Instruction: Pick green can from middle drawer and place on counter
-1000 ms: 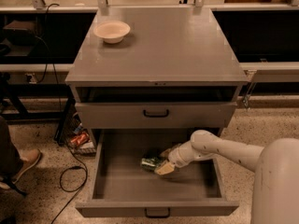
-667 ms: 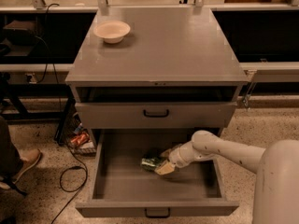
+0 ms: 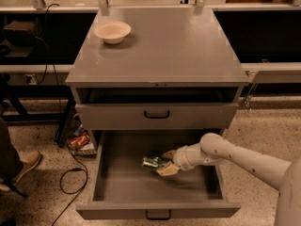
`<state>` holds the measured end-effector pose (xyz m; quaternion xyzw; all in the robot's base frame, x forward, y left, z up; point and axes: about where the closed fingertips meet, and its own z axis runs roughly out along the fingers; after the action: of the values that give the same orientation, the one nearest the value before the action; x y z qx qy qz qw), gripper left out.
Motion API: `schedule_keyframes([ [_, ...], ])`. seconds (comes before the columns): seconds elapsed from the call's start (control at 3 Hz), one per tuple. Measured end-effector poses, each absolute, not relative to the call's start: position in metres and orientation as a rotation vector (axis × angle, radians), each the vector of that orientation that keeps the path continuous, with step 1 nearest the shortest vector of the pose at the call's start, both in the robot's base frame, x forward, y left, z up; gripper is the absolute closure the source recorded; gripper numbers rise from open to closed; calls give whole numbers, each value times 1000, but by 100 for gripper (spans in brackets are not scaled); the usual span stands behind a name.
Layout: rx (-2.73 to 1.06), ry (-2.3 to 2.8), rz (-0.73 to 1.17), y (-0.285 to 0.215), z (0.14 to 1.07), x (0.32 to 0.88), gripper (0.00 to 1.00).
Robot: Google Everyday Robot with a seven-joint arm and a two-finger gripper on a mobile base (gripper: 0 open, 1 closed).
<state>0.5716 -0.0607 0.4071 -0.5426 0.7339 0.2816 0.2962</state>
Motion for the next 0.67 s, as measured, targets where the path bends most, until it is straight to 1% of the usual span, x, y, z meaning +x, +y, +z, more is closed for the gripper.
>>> schedule_keyframes([
  [0.33,-1419,1849,750,-77,448,556,100],
  [0.67,-1389,1801,679,-108,490,543,100],
])
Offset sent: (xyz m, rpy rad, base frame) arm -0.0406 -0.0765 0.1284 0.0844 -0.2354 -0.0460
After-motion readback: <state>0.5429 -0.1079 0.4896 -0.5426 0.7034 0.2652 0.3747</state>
